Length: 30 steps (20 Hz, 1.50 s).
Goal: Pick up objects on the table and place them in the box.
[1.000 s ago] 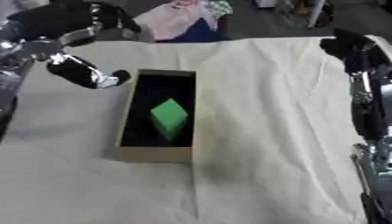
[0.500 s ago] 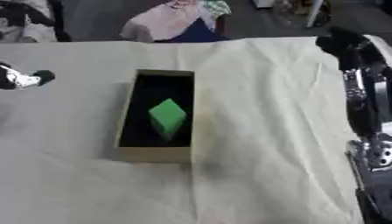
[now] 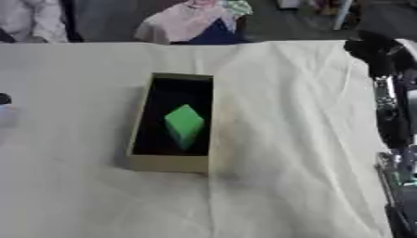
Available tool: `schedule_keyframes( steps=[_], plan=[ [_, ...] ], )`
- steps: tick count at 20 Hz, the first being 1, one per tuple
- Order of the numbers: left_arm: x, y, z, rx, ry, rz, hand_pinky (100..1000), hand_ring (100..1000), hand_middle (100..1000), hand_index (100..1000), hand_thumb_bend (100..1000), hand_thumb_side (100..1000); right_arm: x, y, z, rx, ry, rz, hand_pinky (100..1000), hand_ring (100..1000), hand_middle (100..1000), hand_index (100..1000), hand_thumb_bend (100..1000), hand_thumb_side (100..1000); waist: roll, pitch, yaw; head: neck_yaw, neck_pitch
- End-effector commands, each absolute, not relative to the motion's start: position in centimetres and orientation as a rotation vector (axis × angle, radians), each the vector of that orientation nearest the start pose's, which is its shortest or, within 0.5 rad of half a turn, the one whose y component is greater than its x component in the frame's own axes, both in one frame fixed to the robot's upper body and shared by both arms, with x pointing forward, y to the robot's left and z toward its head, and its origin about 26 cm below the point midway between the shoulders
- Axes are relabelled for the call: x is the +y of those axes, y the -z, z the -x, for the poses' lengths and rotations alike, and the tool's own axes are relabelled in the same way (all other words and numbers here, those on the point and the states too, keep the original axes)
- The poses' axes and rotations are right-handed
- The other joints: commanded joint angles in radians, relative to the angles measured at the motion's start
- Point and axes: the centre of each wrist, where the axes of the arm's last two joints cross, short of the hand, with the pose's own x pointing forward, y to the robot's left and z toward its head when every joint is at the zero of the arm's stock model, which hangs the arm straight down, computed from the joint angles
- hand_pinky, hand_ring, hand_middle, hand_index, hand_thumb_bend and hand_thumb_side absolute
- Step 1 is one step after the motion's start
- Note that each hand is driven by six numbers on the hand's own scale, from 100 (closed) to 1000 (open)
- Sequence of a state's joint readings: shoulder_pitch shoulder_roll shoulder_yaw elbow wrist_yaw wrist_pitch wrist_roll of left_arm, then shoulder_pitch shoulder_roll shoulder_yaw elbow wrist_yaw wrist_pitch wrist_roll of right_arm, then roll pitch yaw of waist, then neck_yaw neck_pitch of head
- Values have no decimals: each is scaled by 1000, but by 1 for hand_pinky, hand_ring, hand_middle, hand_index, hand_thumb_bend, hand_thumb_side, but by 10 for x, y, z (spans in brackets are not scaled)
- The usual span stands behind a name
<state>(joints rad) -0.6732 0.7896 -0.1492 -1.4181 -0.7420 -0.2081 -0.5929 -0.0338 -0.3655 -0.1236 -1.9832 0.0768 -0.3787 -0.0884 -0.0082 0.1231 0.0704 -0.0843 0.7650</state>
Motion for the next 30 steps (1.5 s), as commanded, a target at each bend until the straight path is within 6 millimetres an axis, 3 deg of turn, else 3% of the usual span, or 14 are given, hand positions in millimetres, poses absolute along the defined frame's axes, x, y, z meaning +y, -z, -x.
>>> schedule_keyframes(
  steps=[1,6,11,22,30],
  plan=[
    [378,-266,-394,-1207,1684,-1056,856,903,879,927,634,230,-326,-149,-264,-2414,-369,452,834,798,662,838,100,879,2,-10,-1,9,5],
    [397,-262,-401,-1109,1677,-1099,864,912,895,931,669,108,-325,-149,-264,-2411,-373,447,834,798,661,838,100,878,2,-8,-3,8,5],
    [416,-255,-411,-1052,1636,-1108,862,913,896,931,691,120,-324,-148,-264,-2408,-375,442,835,798,661,838,100,884,1,-3,-6,9,5],
    [437,-244,-425,-1085,1556,-1072,846,904,888,929,632,100,-320,-148,-266,-2407,-385,435,836,799,657,839,100,897,-1,32,-18,19,5],
    [441,-236,-431,-1112,1480,-1063,841,903,886,926,616,100,-318,-149,-267,-2415,-394,432,837,800,656,839,100,900,1,53,-25,76,5]
  ],
)
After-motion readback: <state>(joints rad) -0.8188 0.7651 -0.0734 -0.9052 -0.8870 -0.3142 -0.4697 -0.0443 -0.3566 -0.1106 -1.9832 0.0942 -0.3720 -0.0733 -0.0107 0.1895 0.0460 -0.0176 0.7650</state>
